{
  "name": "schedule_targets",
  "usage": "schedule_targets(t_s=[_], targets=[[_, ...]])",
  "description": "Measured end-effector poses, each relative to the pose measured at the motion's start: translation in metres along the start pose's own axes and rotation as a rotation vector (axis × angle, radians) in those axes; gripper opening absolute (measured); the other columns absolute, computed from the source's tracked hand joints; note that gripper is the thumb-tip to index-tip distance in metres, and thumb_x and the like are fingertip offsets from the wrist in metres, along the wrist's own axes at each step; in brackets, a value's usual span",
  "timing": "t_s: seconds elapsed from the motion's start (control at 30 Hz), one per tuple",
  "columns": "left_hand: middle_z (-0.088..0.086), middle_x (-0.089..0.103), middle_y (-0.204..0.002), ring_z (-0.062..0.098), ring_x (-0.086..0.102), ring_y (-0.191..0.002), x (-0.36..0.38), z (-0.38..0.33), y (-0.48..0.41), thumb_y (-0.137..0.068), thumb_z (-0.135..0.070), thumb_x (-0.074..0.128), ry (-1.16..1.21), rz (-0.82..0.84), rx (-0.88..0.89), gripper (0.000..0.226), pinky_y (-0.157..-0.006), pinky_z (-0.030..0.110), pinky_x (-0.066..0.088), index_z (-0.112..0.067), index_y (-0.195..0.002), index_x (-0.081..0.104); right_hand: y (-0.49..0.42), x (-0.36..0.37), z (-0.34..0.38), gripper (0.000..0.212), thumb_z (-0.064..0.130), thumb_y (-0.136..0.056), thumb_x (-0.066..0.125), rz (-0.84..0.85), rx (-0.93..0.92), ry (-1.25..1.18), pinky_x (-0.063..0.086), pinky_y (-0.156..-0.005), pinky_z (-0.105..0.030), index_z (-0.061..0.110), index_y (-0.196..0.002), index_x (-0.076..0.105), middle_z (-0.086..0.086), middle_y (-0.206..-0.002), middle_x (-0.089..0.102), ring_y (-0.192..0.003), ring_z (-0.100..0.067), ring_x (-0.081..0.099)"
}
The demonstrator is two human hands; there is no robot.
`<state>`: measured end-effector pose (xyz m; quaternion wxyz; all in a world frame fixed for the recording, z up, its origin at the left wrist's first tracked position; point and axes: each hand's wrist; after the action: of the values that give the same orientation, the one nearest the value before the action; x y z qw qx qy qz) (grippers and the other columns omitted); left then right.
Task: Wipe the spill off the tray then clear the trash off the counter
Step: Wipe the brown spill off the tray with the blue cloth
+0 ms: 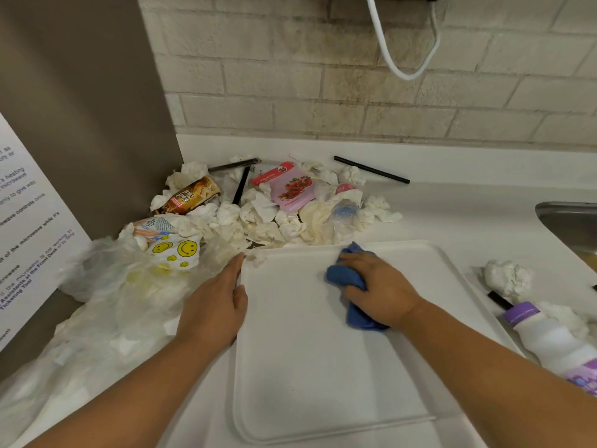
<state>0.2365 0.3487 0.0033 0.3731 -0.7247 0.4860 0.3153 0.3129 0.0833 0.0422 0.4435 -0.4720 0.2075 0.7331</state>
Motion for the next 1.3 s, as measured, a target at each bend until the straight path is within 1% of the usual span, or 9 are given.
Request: schedule_targets(t_s=[0.2, 0.4, 0.6, 0.67, 0.77, 0.93, 1.03, 1.13, 1.3], targets=[[0.007, 0.065, -0.115, 0.027, 0.059, -0.101, 0.000, -0.001, -0.001, -0.094, -0.022, 0.042, -0.012, 0.015, -0.007, 0.058, -0.083, 0.035, 0.045, -0.031, -0.148, 0.023, -0.030, 0.044, 0.052, 0.056, 0.027, -0.084, 0.056, 0.218, -0.263, 0.051, 0.007, -0.112, -0.018, 0.013, -0.138, 0.046, -0.003, -0.147, 0.040, -0.141, -0.019, 0.025], [0.007, 0.065, -0.113, 0.027, 0.060, -0.099, 0.001, 0.000, -0.001, -0.095, -0.022, 0.039, -0.011, 0.017, -0.002, 0.058, -0.081, 0.034, 0.046, -0.031, -0.149, 0.021, 0.005, 0.043, 0.056, 0.057, 0.013, -0.075, 0.070, 0.417, -0.564, -0.102, 0.004, -0.115, -0.015, 0.016, -0.130, 0.057, 0.003, -0.143, 0.047, -0.138, -0.006, 0.025], [0.006, 0.065, -0.110, 0.024, 0.059, -0.099, 0.000, -0.003, 0.000, -0.096, -0.024, 0.038, -0.051, 0.006, 0.016, 0.056, -0.078, 0.033, 0.044, -0.028, -0.149, 0.021, 0.005, 0.027, 0.021, 0.051, 0.014, -0.075, 0.066, 0.275, -0.378, -0.160, 0.017, -0.116, -0.022, 0.018, -0.126, 0.061, 0.008, -0.140, 0.049, -0.133, 0.007, 0.023], [0.007, 0.064, -0.112, 0.025, 0.059, -0.101, 0.000, -0.003, 0.000, -0.096, -0.024, 0.038, -0.058, 0.015, 0.008, 0.056, -0.079, 0.034, 0.044, -0.028, -0.149, 0.021, 0.002, 0.036, 0.036, 0.054, 0.036, -0.081, 0.064, 0.216, -0.346, -0.055, 0.015, -0.117, -0.032, 0.022, -0.132, 0.055, 0.006, -0.145, 0.043, -0.135, 0.004, 0.019], [0.009, 0.063, -0.118, 0.028, 0.058, -0.105, 0.000, -0.003, -0.002, -0.095, -0.023, 0.039, -0.062, 0.030, -0.016, 0.057, -0.083, 0.035, 0.044, -0.030, -0.149, 0.022, 0.014, 0.059, 0.063, 0.074, 0.074, -0.078, 0.033, 0.295, -0.375, 0.145, -0.001, -0.117, -0.044, 0.036, -0.141, 0.038, 0.012, -0.155, 0.023, -0.146, -0.015, 0.003], [0.006, 0.063, -0.122, 0.026, 0.059, -0.106, 0.000, -0.001, -0.002, -0.095, -0.024, 0.040, -0.047, 0.036, -0.005, 0.057, -0.086, 0.037, 0.047, -0.029, -0.149, 0.022, 0.043, 0.042, 0.059, 0.040, 0.030, -0.084, 0.065, 0.293, -0.751, -0.018, 0.013, -0.116, -0.029, 0.020, -0.123, 0.063, 0.001, -0.137, 0.053, -0.137, -0.021, 0.034], [0.004, 0.062, -0.121, 0.025, 0.058, -0.107, 0.000, -0.001, -0.002, -0.095, -0.025, 0.039, -0.065, 0.032, -0.006, 0.056, -0.086, 0.036, 0.045, -0.030, -0.148, 0.023, 0.041, 0.013, 0.029, 0.035, 0.009, -0.076, 0.070, 0.306, -0.706, -0.152, 0.015, -0.113, -0.015, 0.007, -0.110, 0.070, -0.008, -0.126, 0.061, -0.131, -0.007, 0.039], [0.004, 0.062, -0.119, 0.024, 0.057, -0.107, -0.001, -0.003, -0.001, -0.095, -0.025, 0.038, -0.068, 0.034, -0.012, 0.055, -0.086, 0.035, 0.044, -0.030, -0.148, 0.023, 0.035, 0.008, 0.012, 0.037, 0.007, -0.074, 0.071, 0.204, -0.557, -0.093, 0.006, -0.110, -0.006, 0.009, -0.110, 0.070, -0.005, -0.127, 0.061, -0.133, 0.012, 0.024], [0.006, 0.061, -0.123, 0.027, 0.057, -0.108, -0.001, -0.003, -0.001, -0.095, -0.023, 0.039, -0.069, 0.035, -0.014, 0.056, -0.087, 0.036, 0.044, -0.029, -0.149, 0.023, 0.029, 0.040, 0.050, 0.040, 0.036, -0.084, 0.061, 0.170, -0.564, -0.011, 0.004, -0.114, -0.013, 0.011, -0.115, 0.068, -0.004, -0.123, 0.063, -0.126, -0.015, 0.039]])
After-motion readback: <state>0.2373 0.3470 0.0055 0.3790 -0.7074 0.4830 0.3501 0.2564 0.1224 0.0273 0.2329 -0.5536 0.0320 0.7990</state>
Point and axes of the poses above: each hand's wrist, its own y-axis away from the middle knuckle, its own x-axis out of the palm, z = x × y
